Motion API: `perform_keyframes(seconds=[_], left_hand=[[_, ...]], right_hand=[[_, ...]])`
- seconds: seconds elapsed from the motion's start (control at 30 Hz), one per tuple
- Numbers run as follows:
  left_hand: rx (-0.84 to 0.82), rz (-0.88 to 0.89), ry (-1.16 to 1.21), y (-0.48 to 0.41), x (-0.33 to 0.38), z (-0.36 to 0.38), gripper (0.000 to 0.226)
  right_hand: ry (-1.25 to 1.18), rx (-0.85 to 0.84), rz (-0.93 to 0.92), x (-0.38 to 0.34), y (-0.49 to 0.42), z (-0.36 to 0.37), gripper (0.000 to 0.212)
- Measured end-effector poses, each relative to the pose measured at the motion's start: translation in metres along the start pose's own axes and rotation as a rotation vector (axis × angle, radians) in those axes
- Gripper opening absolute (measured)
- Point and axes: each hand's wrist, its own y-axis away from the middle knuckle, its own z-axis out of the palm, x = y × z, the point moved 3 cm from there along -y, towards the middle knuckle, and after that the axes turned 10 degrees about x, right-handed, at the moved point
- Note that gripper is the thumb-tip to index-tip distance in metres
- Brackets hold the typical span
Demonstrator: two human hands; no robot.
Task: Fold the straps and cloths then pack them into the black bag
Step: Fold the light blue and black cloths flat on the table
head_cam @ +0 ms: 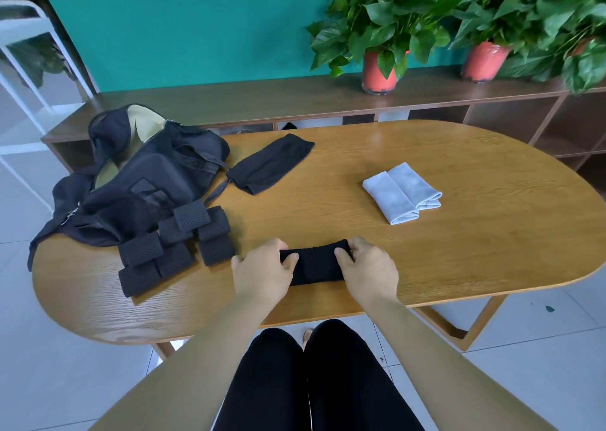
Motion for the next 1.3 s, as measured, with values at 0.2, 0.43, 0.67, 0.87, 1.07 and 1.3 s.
perform_keyframes(seconds=[0.2,0.43,0.67,0.87,1.07,1.3], left_hand=[[-0.054,-0.051,-0.058,-0.004,-0.001,0.004,0.027],[0.016,-0.032,0.032,0.005,0.000,0.001,0.029],[0.304,0.395,-0.047,0.023,0.018,-0.014,0.024],[-0.038,0.482,-0.212,0.033,0.004,0.010,0.050],[-0.111,0.444,-0.234,0.035,0.002,0.012,0.053],[-0.134,0.479,-0.214,0.028,0.002,0.008,0.051]], right_hand=[[0.140,0.050,-0.025,-0.002,0.004,0.000,0.028],[0.010,0.019,0.089,0.008,0.001,-0.006,0.043],[0.153,0.135,-0.589,-0.009,0.026,-0.009,0.045],[0.400,-0.181,-0.668,0.000,0.032,0.009,0.067],[0.308,-0.277,-0.642,-0.004,0.030,0.006,0.092],[0.312,-0.193,-0.580,-0.009,0.017,-0.007,0.039]])
